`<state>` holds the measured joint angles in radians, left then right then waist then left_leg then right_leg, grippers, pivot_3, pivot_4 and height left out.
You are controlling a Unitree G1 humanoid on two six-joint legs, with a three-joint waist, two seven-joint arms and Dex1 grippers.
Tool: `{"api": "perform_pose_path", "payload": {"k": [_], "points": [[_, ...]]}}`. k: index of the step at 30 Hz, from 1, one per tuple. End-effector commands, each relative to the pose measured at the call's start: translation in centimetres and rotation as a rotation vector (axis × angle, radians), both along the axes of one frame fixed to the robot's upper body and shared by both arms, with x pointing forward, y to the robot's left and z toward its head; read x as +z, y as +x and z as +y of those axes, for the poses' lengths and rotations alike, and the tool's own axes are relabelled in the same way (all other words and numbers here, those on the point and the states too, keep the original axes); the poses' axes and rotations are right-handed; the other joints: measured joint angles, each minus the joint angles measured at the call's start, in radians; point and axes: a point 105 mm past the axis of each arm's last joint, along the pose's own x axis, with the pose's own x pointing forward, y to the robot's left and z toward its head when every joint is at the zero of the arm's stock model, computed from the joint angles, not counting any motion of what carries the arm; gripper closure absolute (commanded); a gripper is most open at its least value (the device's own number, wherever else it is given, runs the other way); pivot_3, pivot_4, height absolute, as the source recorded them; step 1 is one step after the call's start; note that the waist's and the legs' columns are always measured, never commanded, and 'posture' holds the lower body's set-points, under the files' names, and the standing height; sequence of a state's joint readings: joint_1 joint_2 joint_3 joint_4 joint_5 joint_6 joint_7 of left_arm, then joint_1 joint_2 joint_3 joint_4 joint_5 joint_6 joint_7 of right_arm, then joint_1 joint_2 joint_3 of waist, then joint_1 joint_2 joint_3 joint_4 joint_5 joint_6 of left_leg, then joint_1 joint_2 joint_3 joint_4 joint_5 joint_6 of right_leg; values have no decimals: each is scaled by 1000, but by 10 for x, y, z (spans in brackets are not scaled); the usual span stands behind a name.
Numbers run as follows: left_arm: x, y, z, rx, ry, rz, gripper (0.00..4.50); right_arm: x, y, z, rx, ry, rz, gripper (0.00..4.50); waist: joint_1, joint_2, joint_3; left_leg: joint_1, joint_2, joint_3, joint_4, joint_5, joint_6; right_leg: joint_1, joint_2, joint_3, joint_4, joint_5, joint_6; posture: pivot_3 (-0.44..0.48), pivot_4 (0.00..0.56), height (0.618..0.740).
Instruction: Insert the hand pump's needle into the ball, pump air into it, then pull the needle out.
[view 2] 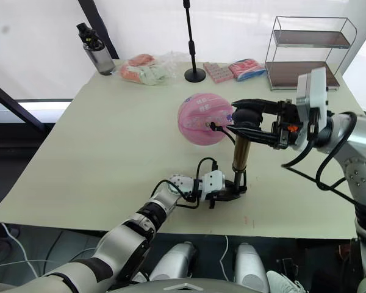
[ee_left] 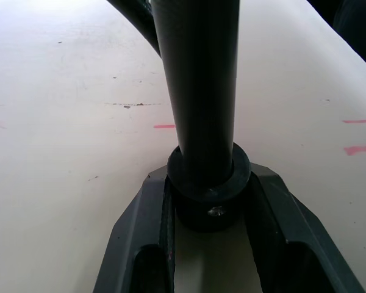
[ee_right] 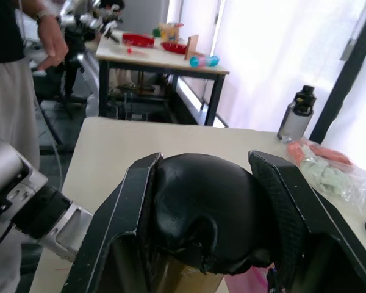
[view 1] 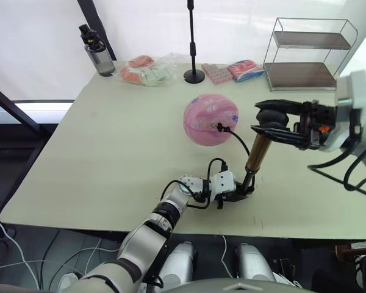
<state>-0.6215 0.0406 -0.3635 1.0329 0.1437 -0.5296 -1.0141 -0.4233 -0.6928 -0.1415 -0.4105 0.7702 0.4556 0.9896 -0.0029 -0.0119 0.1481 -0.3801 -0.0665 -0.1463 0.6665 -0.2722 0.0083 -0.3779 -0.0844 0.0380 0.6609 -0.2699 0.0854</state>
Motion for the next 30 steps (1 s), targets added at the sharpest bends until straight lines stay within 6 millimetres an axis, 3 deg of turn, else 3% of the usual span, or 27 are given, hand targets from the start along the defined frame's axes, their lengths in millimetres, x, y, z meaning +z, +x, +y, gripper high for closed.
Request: {"api": "perform_pose_path", "payload": {"k": [1, 13, 19, 21, 25, 30], "points": [[-38, -26, 7, -52, 125, 105, 3431, -20, 8, -1, -58, -21, -8, 2677, -2, 1, 0, 0, 0, 0, 0, 0, 0, 0, 0, 0, 0, 0, 0, 0, 150, 740], [-35, -25, 6, -51, 118, 106, 3431, -123, 9, 3, -87, -99, 136, 2677, -6, 0, -6, 3, 0, -1, 0, 0, 0, 2, 2, 0, 0, 0, 0, 0, 150, 740], [-34, -24, 6, -51, 113, 113, 3431, -156, 6, 11, -124, -87, 188, 2677, -7, 1, -10, 3, -1, -1, 0, 0, 0, 2, 3, 0, 0, 0, 0, 0, 150, 740], [-34, -24, 5, -50, 111, 119, 3431, -160, 6, 10, -129, -106, 183, 2677, -9, 2, -11, 4, 0, 0, 0, 0, 0, 2, 3, 0, 0, 0, 0, 0, 150, 740], [-33, -24, 5, -48, 105, 134, 3431, -149, 8, 4, -147, -71, 155, 2677, -8, 1, -13, 4, 0, -1, 0, 0, 0, 3, 4, 0, 0, 0, 0, 0, 150, 740], [-33, -25, 4, -53, 101, 133, 3431, -105, 14, -5, -151, -30, 42, 2677, -7, 1, -12, 4, 0, -1, 0, 0, 0, 3, 3, 0, 0, 0, 0, 0, 150, 740]]}}
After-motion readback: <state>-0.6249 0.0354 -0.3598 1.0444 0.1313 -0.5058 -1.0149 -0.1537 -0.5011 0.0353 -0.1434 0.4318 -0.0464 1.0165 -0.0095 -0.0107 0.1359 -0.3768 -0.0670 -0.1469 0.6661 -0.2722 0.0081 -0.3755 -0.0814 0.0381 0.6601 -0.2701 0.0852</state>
